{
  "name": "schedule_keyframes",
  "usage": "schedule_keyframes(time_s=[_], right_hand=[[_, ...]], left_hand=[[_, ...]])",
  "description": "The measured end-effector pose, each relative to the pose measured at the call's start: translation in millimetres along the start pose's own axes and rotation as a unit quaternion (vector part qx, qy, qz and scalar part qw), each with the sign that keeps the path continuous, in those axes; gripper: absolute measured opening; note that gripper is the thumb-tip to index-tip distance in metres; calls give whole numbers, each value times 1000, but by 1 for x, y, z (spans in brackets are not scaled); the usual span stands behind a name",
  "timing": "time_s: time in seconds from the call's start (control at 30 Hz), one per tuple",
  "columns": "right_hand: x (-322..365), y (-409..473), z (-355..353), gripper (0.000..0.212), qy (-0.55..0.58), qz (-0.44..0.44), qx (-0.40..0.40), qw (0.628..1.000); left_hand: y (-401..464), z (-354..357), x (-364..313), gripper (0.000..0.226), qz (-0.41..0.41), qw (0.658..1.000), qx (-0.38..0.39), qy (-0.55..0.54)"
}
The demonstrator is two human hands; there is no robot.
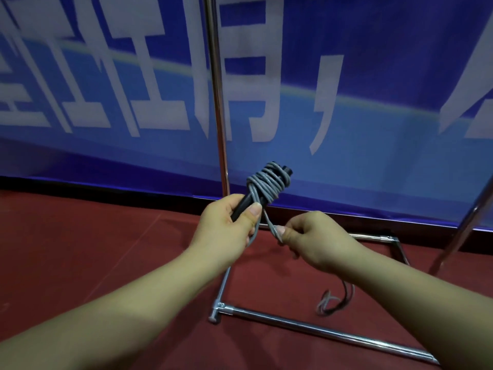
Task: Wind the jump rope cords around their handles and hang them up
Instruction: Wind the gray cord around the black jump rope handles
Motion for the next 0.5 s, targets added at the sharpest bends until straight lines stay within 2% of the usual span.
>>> schedule_keyframes(time_s=[0.2,0.33,0.4,0.5], right_hand=[[14,-5,0,34,-29,-27,36,999],[33,-14,7,25,-83,-66,92,990],[37,-17,10,27,-115,-75,113,984],[37,-19,14,33,-151,-80,133,976]], left_hand=[[14,-25,31,21,-31,989,-66,126],[17,-38,44,19,-63,966,-72,239],[17,-42,48,21,-82,951,-65,290],[15,-45,49,12,-101,939,-72,322]])
Point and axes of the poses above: each hand's wrist, its own y-axis towards the middle knuckle, its own z-axis out of the palm, x = y × z, the point moved 4 cm from there along y, towards the middle knuckle, and after that the axes turned 7 degrees about -y, right-handed, at the moved point
